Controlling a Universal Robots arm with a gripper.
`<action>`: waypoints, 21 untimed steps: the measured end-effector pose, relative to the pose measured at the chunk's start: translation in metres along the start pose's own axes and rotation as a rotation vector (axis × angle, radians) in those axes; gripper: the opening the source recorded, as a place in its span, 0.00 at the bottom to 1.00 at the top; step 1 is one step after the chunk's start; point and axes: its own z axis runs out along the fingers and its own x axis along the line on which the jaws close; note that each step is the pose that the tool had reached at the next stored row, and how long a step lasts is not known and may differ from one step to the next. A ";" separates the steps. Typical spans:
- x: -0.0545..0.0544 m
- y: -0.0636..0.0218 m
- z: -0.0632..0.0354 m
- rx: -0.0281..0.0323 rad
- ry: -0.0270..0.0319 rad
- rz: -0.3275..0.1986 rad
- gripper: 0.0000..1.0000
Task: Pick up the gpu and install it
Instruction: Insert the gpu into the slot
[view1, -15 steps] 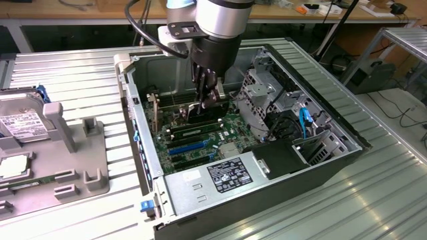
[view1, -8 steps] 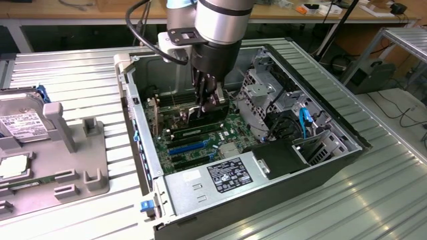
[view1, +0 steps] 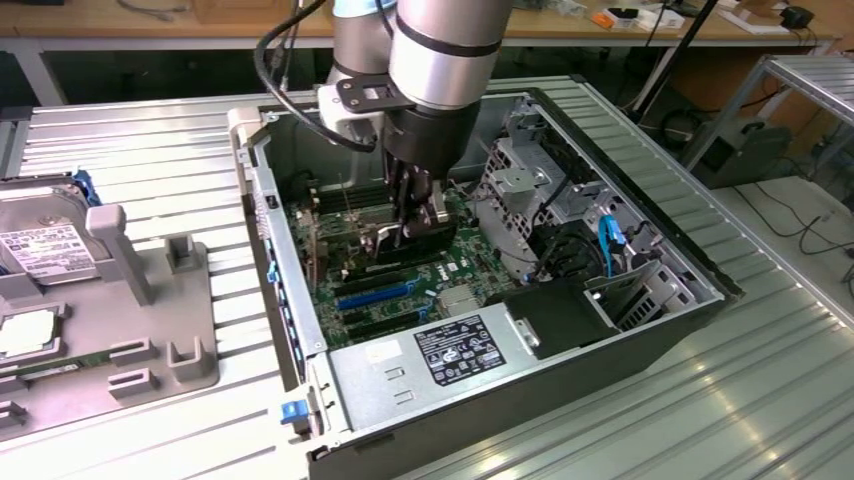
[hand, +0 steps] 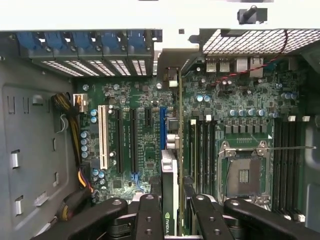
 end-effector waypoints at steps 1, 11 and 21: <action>0.000 0.0000 0.0020 0.0000 0.0000 0.000 0.27; 0.002 -0.0001 0.0126 0.0004 0.0001 0.000 0.27; 0.003 -0.0001 0.0129 0.0004 0.0000 0.000 0.27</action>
